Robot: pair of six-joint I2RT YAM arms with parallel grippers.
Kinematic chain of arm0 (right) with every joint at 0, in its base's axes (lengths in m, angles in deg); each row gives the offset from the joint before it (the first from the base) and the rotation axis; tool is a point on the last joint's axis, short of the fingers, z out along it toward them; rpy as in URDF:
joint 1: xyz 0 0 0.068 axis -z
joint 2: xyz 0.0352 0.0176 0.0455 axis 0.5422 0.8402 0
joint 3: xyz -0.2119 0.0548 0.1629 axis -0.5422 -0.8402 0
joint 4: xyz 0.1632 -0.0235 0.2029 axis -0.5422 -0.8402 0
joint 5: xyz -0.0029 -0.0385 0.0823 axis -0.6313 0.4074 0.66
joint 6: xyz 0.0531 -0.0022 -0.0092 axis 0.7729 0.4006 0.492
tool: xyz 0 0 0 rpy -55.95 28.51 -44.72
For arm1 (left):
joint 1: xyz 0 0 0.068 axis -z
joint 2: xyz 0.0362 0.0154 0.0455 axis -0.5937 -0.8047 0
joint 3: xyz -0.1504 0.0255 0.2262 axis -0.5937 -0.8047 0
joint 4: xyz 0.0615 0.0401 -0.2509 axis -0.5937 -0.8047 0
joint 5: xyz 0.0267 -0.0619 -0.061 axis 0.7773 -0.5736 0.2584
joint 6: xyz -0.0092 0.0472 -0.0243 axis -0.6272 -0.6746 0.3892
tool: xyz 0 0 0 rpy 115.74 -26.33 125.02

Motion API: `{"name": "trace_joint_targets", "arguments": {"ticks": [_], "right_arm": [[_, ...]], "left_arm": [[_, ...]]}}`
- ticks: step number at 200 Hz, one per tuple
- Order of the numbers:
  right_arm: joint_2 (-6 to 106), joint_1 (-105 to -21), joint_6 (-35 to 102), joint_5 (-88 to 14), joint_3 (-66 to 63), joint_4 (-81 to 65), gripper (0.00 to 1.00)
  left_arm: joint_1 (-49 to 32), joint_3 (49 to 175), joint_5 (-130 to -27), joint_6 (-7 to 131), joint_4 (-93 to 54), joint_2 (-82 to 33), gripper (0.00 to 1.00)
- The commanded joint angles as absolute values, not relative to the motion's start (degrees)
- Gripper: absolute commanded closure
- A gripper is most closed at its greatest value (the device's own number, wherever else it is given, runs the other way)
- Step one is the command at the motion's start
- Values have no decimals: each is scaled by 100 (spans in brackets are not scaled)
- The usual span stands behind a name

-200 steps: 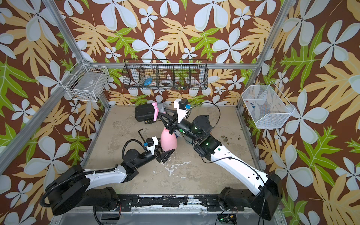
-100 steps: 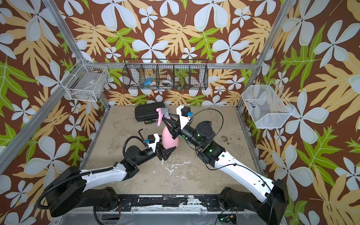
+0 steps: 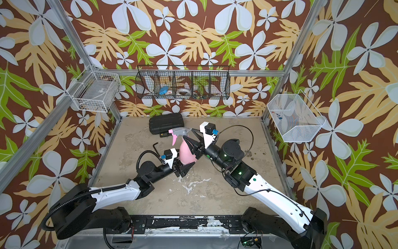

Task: Attach spray nozzles to spray bottles
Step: Insert the spray nozzle into the spray bottle.

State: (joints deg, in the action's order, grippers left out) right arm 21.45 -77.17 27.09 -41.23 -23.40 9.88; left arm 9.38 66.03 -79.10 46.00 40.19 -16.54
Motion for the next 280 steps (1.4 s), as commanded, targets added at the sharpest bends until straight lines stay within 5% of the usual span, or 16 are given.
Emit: {"name": "trace_joint_targets", "arguments": {"ticks": [1, 53, 88, 129, 216, 280], "right_arm": [[1967, -7729, 2564, -4221, -2407, 740, 45], [1753, -7570, 1971, -4184, -1417, -1118, 26], [2387, -6855, 1677, -2713, -193, -2411, 8], [3273, -6694, 1753, -1239, 574, -2677, 4], [3496, -6712, 1943, -787, 325, -2292, 17], [3390, -6709, 2057, -997, 52, -2040, 49]], "left_arm": [[928, 6616, -7846, 4417, 4315, -1687, 23], [927, 6387, -7964, 4188, 4198, -1647, 22], [926, 6211, -8199, 4122, 3854, -1437, 21], [924, 6104, -8325, 4077, 3488, -1184, 19], [717, 6244, -8754, 4272, 3241, -1255, 18], [576, 6290, -8908, 4437, 3449, -1313, 18]]}}
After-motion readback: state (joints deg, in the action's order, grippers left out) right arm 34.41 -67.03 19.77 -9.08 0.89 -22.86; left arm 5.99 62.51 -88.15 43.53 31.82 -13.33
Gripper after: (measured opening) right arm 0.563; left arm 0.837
